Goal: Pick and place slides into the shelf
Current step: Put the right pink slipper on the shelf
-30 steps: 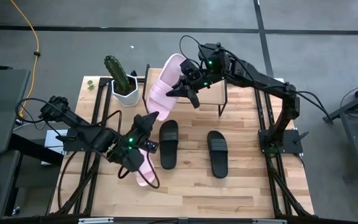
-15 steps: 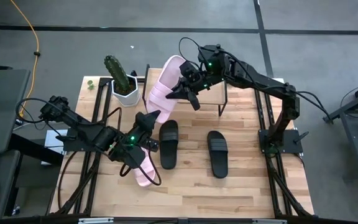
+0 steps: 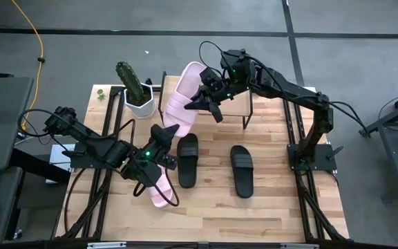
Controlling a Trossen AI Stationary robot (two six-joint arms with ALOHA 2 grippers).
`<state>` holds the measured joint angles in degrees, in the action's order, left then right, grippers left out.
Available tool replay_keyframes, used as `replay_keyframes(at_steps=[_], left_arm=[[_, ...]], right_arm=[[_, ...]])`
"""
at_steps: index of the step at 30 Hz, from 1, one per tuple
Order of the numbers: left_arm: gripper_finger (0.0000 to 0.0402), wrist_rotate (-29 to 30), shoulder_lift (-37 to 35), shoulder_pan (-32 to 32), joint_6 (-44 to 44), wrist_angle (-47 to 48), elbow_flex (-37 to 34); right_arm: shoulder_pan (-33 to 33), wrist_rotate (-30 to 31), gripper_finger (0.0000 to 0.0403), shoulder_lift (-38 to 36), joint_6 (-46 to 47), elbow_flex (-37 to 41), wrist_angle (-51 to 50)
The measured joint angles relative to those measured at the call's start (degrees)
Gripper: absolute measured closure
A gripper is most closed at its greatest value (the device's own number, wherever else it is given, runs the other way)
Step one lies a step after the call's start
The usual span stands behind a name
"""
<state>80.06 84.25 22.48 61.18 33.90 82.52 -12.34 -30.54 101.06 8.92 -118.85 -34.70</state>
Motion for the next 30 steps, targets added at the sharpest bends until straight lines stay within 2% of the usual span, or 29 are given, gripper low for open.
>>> replay_keyframes(at_steps=[3,6,13,17,23,30], left_arm=[[0.0364,0.4,0.0,0.0,-0.3,-0.1,0.0],[0.0378,0.4,0.0,0.0,-1.0,0.0,0.0],[0.0377,1.2,0.0,0.0,-2.3,-0.1,0.0],[0.0363,2.7,0.0,0.0,-3.4,-0.1,0.0],[0.0378,4.1,0.0,-0.1,-4.4,0.0,0.0],[0.0364,3.7,0.0,0.0,-9.9,1.0,0.0]], right_arm=[[0.0,0.2,0.0380,0.0,0.0,0.0,-0.2],[-0.5,0.2,0.0365,0.0,-0.4,0.0,-1.2],[-1.9,3.2,0.0305,-0.2,-1.8,0.0,-2.8],[-3.0,3.8,0.0274,-0.8,-4.2,0.0,-3.4],[-4.6,11.4,0.0244,-2.1,-8.1,0.0,-5.6],[-5.3,19.7,0.0233,-4.0,-12.3,0.0,-8.2]])
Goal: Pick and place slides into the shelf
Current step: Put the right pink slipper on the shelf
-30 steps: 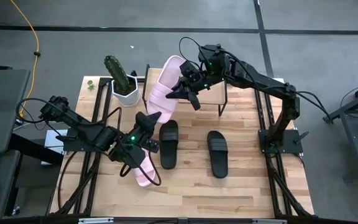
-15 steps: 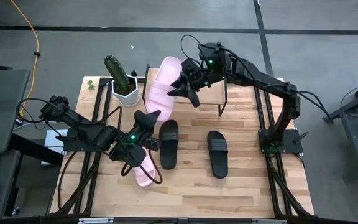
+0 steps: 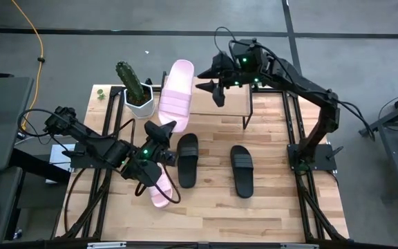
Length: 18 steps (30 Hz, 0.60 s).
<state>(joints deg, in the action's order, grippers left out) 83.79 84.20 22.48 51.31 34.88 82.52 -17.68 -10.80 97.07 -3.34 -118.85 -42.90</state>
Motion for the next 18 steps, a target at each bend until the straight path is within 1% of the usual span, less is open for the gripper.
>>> replay_keyframes(at_steps=[2,5,8,13,18], left_arm=[[0.0362,-0.1,0.0,0.0,-1.4,0.1,0.0],[0.0375,-0.6,0.0,-0.2,-4.6,2.3,0.0],[0.0379,-2.9,0.0,-1.6,-9.5,6.2,0.0],[0.0378,-6.5,0.0,-6.6,-18.5,13.5,0.0],[0.0375,-9.6,0.0,-11.4,-23.4,17.0,0.0]], right_arm=[[0.1,1.8,0.0233,-0.9,-0.7,0.0,-0.4],[0.4,3.3,0.0233,-2.1,-0.6,0.0,-1.6],[0.8,4.1,0.0233,-2.4,-1.1,0.0,-3.5],[2.4,4.2,0.0233,-2.5,-1.1,0.0,-5.6],[3.9,4.3,0.0233,-2.6,-1.7,0.0,-6.8]])
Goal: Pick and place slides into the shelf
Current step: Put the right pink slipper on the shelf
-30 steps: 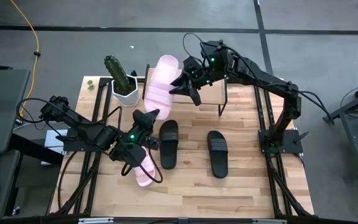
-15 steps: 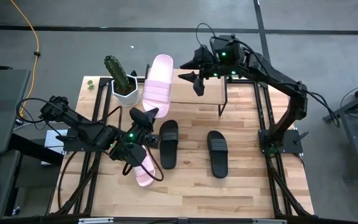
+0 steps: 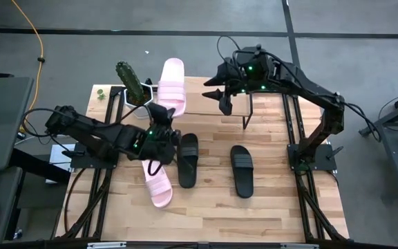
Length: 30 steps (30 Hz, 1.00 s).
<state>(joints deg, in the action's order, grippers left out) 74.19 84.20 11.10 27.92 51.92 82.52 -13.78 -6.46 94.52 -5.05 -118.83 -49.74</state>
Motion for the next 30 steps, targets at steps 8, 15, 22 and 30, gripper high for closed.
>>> replay_keyframes(at_steps=[8,15,22,30], left_arm=[[0.0379,-7.9,0.0,-3.7,-2.0,0.0,-0.2],[0.0379,-9.9,-0.1,-4.5,-0.9,-4.2,-3.4],[0.0379,-12.9,-0.1,-8.8,2.1,-9.8,-7.6],[0.0379,-19.1,-0.1,-14.7,6.1,-18.2,-11.6]], right_arm=[[0.8,1.8,0.0233,0.0,-0.4,0.0,-1.5],[0.8,1.8,0.0234,0.0,-0.4,0.0,-2.0],[0.8,1.8,0.0234,0.0,-0.4,0.0,-2.0],[0.8,1.8,0.0234,0.0,-0.4,0.0,-2.5]])
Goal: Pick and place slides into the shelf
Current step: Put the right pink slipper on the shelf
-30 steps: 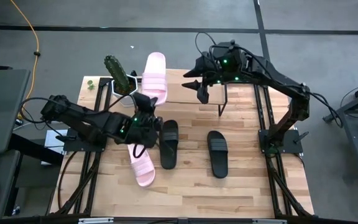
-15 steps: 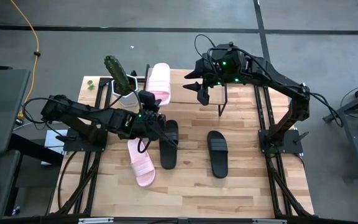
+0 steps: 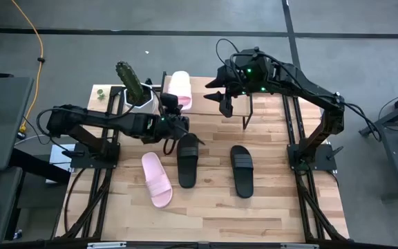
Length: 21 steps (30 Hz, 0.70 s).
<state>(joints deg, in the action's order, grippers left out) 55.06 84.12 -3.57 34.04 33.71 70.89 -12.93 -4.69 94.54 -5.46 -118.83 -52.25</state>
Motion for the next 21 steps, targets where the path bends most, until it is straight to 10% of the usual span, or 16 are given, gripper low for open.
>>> replay_keyframes(at_steps=[21], left_arm=[[0.0379,-5.8,0.0,-5.2,2.6,-2.0,-2.0]], right_arm=[[1.6,0.2,0.0234,0.0,-2.4,2.8,-1.1]])
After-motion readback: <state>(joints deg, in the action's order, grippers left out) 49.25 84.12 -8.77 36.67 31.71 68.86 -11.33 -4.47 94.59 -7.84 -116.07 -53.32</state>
